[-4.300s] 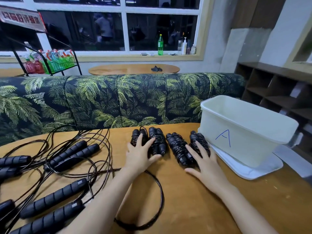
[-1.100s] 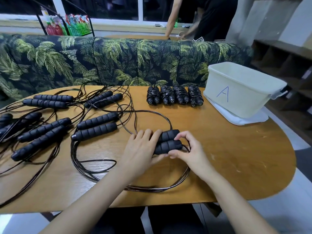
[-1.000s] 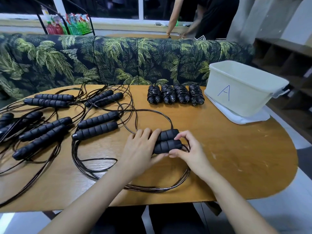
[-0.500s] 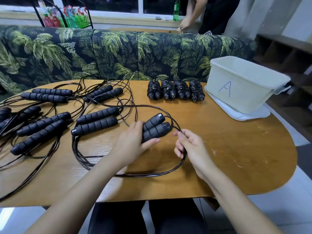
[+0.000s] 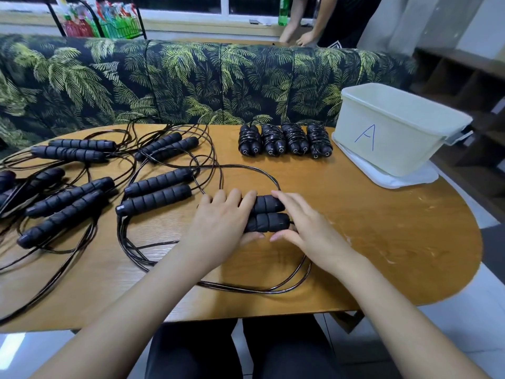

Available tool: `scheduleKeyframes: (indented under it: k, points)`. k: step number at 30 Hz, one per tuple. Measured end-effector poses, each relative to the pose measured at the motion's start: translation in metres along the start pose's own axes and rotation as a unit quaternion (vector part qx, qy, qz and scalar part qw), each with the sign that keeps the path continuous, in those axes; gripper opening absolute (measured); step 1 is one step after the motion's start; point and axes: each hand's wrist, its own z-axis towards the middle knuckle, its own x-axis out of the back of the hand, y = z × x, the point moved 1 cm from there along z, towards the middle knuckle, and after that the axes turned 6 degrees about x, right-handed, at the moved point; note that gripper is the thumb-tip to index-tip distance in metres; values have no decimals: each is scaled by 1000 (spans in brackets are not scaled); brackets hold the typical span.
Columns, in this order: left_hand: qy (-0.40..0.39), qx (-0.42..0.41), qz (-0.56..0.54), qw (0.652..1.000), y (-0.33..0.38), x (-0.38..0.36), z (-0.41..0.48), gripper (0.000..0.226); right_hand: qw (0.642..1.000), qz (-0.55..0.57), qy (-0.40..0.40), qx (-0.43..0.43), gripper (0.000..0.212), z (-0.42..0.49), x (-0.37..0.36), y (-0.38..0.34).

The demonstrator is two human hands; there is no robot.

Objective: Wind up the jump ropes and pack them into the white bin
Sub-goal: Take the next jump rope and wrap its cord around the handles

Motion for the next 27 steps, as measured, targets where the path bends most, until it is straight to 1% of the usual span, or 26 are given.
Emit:
scheduleKeyframes:
  k: [4,7,8,10,11,12,13,14,15,16,17,18,19,20,21,22,24,26,27]
  points:
    - [46,37,10,998,6,1,-4,80,999,39,36,9,70,0,-4,-4]
    - [48,42,3,998,10,1,-6,84,995,75,62,17,72,-1,-8,-3]
    - [40,42,-11,998,10,-1,-7,83,994,87,69,5,76,0,-9,-2]
    - [21,56,-50,997,5,-4,-6,77,983,137,106,-64,80,2,-9,4]
    - [12,73,-69,995,0,-4,-5,75,970,178,131,-101,72,3,-9,8]
    - [5,94,-85,992,-4,-5,-2,74,953,227,150,-131,53,2,-7,11]
    - [-1,115,-97,989,-8,-4,0,74,933,287,158,-147,32,1,-5,12]
    - [-3,133,-113,985,-11,-3,3,73,909,354,155,-158,15,0,-3,10]
    - [-9,150,-141,979,-12,0,5,70,876,430,144,-165,15,-1,-3,8]
    - [-16,170,-186,968,-12,2,7,67,829,516,127,-175,20,-3,-3,3]
    - [-22,193,-243,950,-10,5,9,61,771,603,109,-175,23,-5,-5,-2]
    - [-22,210,-310,927,-8,8,12,52,709,678,88,-173,24,-6,-7,-8]
    - [-23,215,-374,902,-5,10,15,42,659,730,66,-167,26,-6,-12,-11]
    - [-21,210,-429,878,-3,14,19,35,630,759,46,-158,27,-6,-18,-12]
    - [-20,198,-474,858,-2,17,22,34,627,764,31,-145,28,-6,-25,-10]
    - [-26,181,-516,837,0,19,26,38,634,762,21,-132,27,-5,-31,-6]
    - [-61,157,-583,795,7,26,28,52,663,740,13,-116,28,-2,-36,0]
    - [-114,164,-649,734,16,34,27,49,701,704,14,-110,30,2,-35,1]
    - [-149,174,-678,698,20,36,26,48,719,686,13,-110,27,3,-34,1]
